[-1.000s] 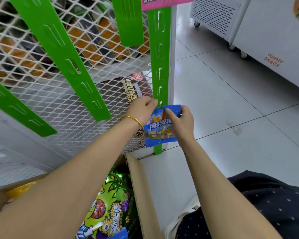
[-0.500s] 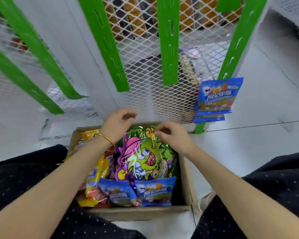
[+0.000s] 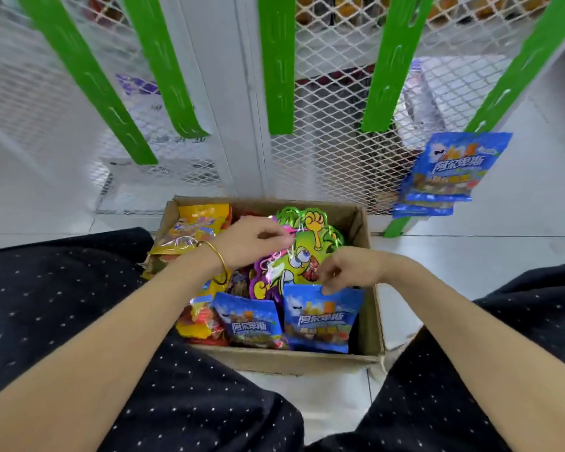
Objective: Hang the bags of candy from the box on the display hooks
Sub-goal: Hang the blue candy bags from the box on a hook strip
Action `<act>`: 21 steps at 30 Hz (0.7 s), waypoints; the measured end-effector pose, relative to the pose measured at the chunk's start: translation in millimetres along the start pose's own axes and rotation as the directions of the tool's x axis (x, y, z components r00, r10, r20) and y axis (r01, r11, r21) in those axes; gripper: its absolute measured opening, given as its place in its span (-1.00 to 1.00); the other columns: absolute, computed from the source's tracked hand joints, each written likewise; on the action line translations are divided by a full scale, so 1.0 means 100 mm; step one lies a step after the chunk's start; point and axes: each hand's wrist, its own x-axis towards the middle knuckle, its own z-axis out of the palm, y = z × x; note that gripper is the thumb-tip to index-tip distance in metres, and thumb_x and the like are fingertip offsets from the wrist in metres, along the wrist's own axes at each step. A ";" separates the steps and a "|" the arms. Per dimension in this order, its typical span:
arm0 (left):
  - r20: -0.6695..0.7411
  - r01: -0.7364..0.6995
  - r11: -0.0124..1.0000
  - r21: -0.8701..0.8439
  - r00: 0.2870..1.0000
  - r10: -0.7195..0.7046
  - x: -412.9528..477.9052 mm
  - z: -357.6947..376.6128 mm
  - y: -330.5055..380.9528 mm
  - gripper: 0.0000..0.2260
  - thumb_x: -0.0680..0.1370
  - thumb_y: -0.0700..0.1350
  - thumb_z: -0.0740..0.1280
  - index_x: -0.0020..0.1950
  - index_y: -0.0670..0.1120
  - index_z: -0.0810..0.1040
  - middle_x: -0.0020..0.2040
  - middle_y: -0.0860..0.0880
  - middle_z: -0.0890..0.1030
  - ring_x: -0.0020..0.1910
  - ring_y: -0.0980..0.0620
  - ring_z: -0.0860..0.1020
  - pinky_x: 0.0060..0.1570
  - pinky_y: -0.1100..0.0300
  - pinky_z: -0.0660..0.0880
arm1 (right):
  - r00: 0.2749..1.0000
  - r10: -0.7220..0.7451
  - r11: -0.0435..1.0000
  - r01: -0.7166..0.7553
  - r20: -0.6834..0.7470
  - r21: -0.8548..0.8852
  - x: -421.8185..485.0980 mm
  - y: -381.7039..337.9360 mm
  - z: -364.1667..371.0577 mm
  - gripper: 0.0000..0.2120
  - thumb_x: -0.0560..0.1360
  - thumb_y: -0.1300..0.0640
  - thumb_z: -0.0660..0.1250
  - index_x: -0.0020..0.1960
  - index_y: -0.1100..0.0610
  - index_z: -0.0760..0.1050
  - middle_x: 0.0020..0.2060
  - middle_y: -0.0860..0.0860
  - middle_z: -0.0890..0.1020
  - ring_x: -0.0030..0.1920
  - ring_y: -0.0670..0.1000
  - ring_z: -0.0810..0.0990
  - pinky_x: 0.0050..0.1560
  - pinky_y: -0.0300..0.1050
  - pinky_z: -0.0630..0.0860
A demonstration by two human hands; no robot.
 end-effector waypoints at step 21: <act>-0.262 -0.354 0.919 -0.173 0.916 0.303 1.89 0.46 2.15 -0.72 0.51 -0.29 0.31 0.22 -0.29 0.47 0.00 -0.08 0.52 -0.03 0.08 0.49 -0.03 0.36 0.44 | 0.338 0.453 0.531 0.641 -0.825 0.554 -1.24 1.18 -1.34 -0.81 0.51 0.31 0.27 -0.22 0.09 0.42 -0.50 -0.13 0.55 -0.47 -0.16 0.50 -0.41 -0.29 0.46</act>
